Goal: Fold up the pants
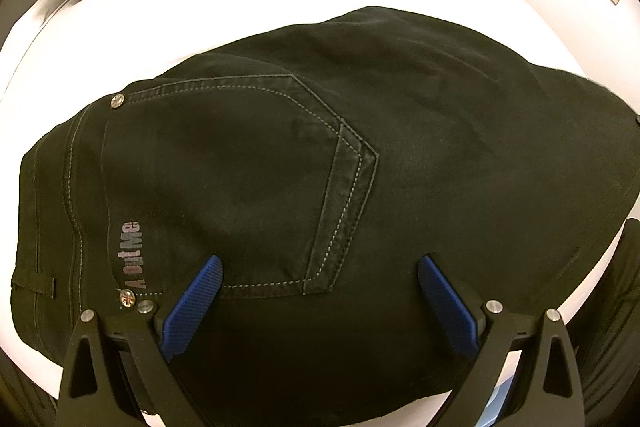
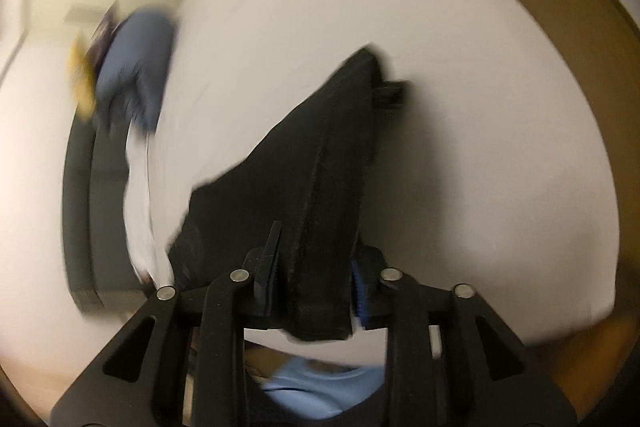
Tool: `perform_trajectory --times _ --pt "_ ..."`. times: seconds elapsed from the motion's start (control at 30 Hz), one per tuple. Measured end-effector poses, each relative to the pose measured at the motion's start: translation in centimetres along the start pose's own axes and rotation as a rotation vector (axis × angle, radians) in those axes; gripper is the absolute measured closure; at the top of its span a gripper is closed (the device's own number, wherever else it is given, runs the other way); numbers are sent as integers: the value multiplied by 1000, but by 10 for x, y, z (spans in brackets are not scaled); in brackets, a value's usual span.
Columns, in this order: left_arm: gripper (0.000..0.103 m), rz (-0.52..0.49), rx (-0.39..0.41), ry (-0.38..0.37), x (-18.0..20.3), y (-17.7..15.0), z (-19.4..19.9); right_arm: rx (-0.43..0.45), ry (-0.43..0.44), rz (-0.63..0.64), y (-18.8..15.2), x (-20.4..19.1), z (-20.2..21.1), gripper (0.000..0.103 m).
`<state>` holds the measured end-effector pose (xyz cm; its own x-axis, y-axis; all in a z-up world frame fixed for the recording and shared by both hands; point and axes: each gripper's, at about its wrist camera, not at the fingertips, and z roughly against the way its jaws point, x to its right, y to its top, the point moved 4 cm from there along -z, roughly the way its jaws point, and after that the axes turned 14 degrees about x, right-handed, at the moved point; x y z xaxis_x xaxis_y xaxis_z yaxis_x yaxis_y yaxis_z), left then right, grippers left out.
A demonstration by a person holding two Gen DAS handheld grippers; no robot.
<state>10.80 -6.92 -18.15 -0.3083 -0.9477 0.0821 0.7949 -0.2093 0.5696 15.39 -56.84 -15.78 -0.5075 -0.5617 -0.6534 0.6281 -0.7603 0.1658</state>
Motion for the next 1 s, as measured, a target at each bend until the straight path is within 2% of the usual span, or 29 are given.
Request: perform_trajectory --times 0.03,0.07,0.1,0.13,0.2,0.3,0.37,0.4,0.47,0.5,0.53,0.67,0.77,0.83,0.9,1.0 --pt "4 -2 1 0 0 0 0 33 -82 -24 9 12 11 74" --pt "4 -3 2 0 0 -1 0 79 -202 -75 18 34 22 74" --pt "4 -3 3 0 0 -1 1 106 -261 -122 20 47 31 74" --pt "4 -1 3 -1 0 -2 2 131 -275 -157 20 56 40 72" --pt "4 0 6 -2 1 -4 2 165 -173 -127 13 52 54 72" --pt "3 -6 5 2 1 -6 2 161 -39 -27 -10 43 68 72" --pt "3 -4 2 4 3 -3 2 182 16 69 -30 25 72 72" --pt "3 -4 1 4 4 -2 1 183 21 114 -42 4 66 72" --pt "3 -1 0 7 5 0 0 156 60 200 -63 -23 60 72" --pt "3 1 0 7 5 0 0 149 64 229 -65 -40 58 72" --pt "3 2 2 7 7 1 2 144 70 271 -22 -37 61 72" --pt "3 3 9 3 7 -1 4 110 178 443 -36 -103 44 72" --pt "3 10 14 -3 6 -3 7 93 147 574 -35 -143 13 72" --pt "3 -2 21 -3 5 -4 11 126 59 761 -38 -165 -4 72" --pt "3 -14 33 -8 5 -3 15 147 -45 1022 -46 -180 -24 72" --pt "3 -27 57 -1 1 -3 20 93 -83 1189 -56 -193 -48 72"
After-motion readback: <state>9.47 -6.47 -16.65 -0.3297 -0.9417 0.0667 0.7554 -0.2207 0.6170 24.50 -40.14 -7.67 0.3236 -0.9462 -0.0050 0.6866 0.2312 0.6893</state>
